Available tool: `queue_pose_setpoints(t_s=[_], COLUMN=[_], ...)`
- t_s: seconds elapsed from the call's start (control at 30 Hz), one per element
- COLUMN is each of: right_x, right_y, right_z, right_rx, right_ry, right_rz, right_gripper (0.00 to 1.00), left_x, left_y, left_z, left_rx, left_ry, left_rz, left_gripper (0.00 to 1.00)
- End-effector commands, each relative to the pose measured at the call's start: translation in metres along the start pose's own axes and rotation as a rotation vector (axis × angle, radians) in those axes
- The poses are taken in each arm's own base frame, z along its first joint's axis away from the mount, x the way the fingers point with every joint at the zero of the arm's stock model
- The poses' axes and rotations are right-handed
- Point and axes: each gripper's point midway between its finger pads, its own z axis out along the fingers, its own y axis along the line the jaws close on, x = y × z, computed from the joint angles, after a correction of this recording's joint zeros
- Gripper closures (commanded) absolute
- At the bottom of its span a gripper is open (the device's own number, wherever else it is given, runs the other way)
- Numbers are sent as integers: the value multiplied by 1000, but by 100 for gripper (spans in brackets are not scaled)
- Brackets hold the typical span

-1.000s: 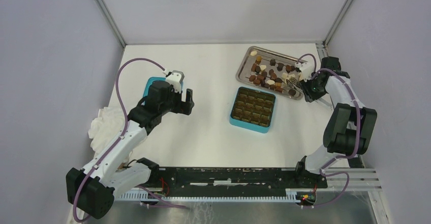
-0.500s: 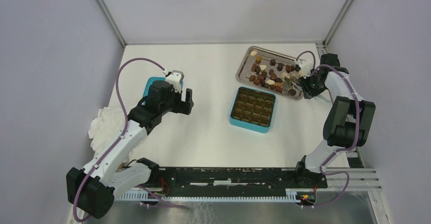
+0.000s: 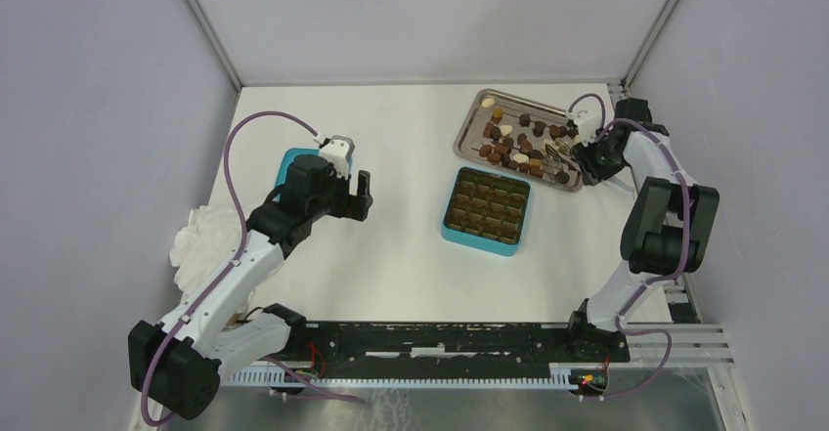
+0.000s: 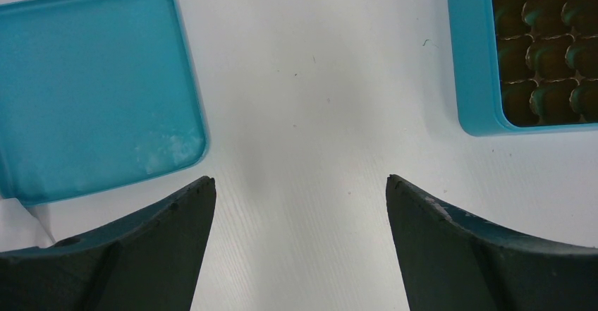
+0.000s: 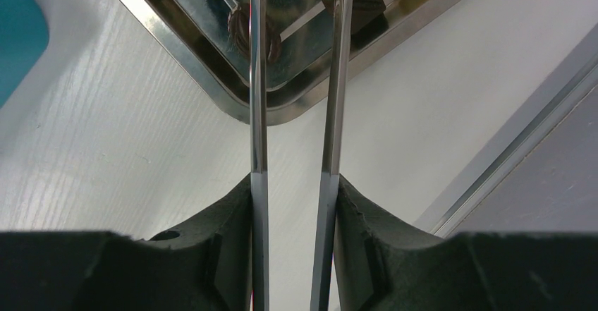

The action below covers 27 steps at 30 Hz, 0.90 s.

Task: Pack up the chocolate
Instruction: Pick up the fake chocolate from the plate.

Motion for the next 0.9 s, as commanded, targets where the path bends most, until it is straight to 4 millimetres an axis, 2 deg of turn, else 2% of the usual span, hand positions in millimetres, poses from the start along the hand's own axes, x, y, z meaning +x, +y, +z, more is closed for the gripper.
queue_pose_setpoints(t_s=[0.0, 0.23, 0.5, 0.67, 0.87], right_x=[-24, -25, -19, -23, -29], right_y=[-12, -15, -12, -7, 4], right_z=[-6, -4, -7, -22, -40], right_rx=[26, 28, 31, 31, 21], right_ry=[-61, -52, -39, -72, -123], right_rz=[-21, -20, -21, -27, -31], right_gripper=[56, 57, 76, 85, 90], left_x=[-11, -10, -11, -11, -11], left_y=[2, 3, 3, 3, 2], left_z=[-1, -1, -1, -2, -2], left_rx=[1, -1, -2, -1, 3], left_ry=[-34, -32, -35, -37, -37], left_rz=[64, 63, 65, 65, 65], left_gripper=[6, 6, 6, 6, 6])
